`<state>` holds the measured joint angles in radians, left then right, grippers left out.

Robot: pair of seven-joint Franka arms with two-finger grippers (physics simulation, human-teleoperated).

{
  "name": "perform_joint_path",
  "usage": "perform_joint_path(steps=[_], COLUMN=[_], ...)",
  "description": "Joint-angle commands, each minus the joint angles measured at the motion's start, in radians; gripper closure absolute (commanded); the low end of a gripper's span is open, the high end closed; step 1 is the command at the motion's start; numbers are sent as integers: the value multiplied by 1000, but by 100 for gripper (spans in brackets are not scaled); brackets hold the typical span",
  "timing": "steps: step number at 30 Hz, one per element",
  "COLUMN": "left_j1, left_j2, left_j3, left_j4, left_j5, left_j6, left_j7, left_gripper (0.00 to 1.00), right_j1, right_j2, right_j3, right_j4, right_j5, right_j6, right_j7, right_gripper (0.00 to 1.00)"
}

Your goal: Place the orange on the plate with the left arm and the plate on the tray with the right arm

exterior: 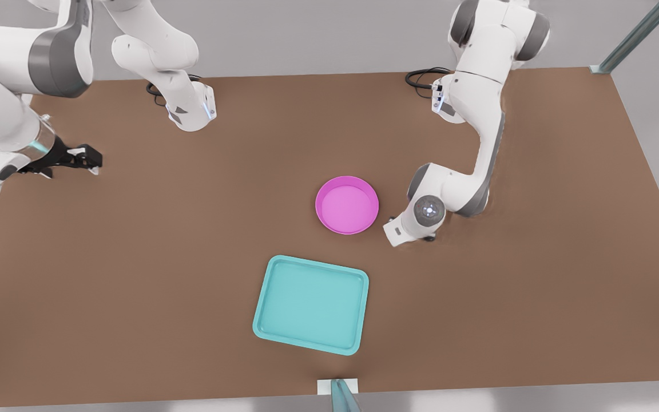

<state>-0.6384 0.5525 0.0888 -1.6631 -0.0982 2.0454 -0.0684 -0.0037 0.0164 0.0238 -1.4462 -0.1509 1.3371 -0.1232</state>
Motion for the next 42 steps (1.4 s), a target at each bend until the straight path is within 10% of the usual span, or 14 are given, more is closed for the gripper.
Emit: perform_joint_path(steps=[1, 10, 11, 13, 17, 22, 24, 42], left_j1=[-122, -132, -130, -129, -129, -48, 474, 493], left_j2=[59, 127, 129, 118, -183, -295, -315, -353], left_j3=[-17, -113, -112, -106, 271, 536, -73, -73], left_j4=[104, 111, 111, 108, 117, 315, 319, 302], left_j5=[-104, -87, -89, -89, -84, 60, 93, 109], left_j6=[-142, -103, -102, -122, -752, -895, -811, -788], left_j7=[-775, -955, -953, -961, -444, 87, 62, 73], left_gripper=[34, 34, 8, 0, 0, 0, 0, 0], right_j1=[24, 36, 36, 36, 174, 370, 448, 605], right_j2=[1, 112, 134, 152, 157, 254, 287, 567], right_j3=[-1, 10, 10, 11, 15, 15, 15, 65], right_j4=[1, -14, -14, -98, -362, -407, -436, -364], right_j5=[1, 103, 120, 204, 389, 465, 502, 651], right_j6=[2, 8, 8, 60, 384, 657, 775, 1042], right_j7=[-10, 0, 2, 4, 91, 310, 378, 421], right_gripper=[0, 0, 0, 0, 0, 0, 0, 0])
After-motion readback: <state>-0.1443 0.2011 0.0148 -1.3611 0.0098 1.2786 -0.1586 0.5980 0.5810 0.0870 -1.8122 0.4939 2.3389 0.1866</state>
